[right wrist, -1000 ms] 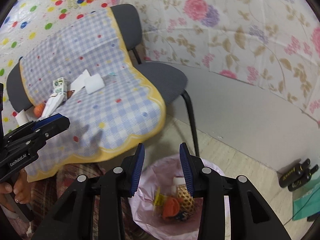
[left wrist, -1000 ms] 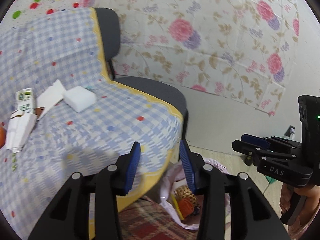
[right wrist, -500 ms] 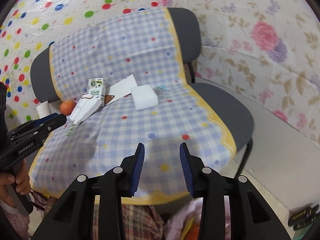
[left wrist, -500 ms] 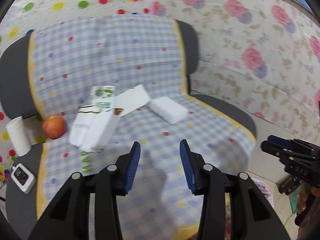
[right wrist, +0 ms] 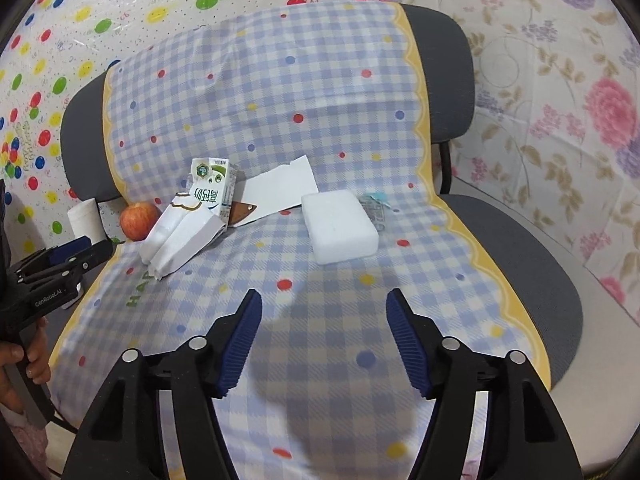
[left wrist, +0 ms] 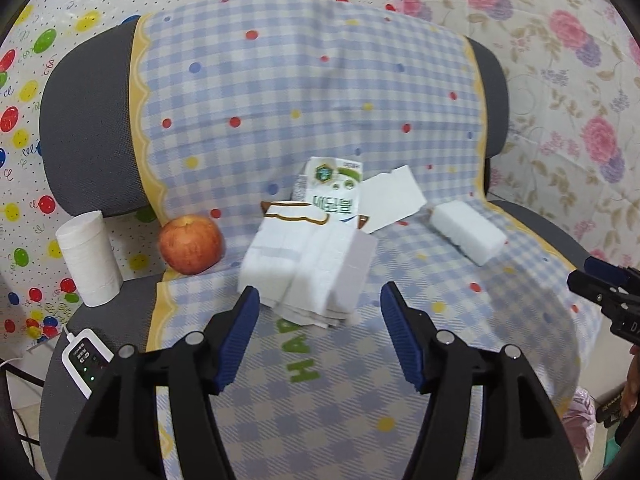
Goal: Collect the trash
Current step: 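Move both tools back over the remaining items on the chair, then grasp the white plastic bag with the left tool while the right tool grasps the white sponge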
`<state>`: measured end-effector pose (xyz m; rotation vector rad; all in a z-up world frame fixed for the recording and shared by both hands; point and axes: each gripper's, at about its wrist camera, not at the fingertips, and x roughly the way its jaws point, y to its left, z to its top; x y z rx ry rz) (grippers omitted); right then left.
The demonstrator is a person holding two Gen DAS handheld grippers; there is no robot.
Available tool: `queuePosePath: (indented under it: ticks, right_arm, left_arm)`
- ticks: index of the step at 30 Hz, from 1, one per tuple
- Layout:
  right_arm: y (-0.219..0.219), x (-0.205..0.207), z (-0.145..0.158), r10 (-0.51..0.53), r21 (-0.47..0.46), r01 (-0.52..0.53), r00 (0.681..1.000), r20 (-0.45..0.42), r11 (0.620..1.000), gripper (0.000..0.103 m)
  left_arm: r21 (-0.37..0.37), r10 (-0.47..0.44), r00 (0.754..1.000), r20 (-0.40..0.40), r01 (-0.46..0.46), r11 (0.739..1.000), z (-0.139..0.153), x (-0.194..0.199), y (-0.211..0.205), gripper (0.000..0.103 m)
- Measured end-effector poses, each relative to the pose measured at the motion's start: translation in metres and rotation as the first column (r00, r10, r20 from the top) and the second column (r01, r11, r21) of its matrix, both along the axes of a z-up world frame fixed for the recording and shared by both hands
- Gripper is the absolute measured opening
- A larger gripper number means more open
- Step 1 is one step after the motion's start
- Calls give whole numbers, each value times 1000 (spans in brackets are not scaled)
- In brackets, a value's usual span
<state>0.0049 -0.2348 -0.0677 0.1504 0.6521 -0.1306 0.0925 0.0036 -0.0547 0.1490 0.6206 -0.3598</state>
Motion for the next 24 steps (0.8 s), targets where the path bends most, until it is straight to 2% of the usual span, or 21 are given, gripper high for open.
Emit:
queuePosePath:
  ticks: [4,12,17,19,22,24]
  right_arm:
    - [-3,20,-8,-9,27,9,1000,-8,1000,67]
    - [-6,58,-12,-8,24,8,1000,-11,1000,67]
    - [-4,78,-11,10,20,-10,1000,-19,1000,67]
    - [-3,84,-12,17,18,-16,1000,-23,1000,67]
    - [-2,91,-14,22,15,-22,999,-29,1000,67]
    - [-1,92,-15,27,14,-27,999,-31,1000,67]
  left_arm:
    - [3,34,999,-29,-33,999,-10,20,6,63]
    - [84,97,992,-83,-90,992,-34,71,9,63]
    - [83,61,984,-170,-48,995,-52,98,7,61]
    - [91,42,982,-181,-26,995,-55,104,3,61]
    - [118,41,983,-178,-20,993,-57,113,0,49]
    - [114,36,981,-193,-14,993,-59,120,0,31]
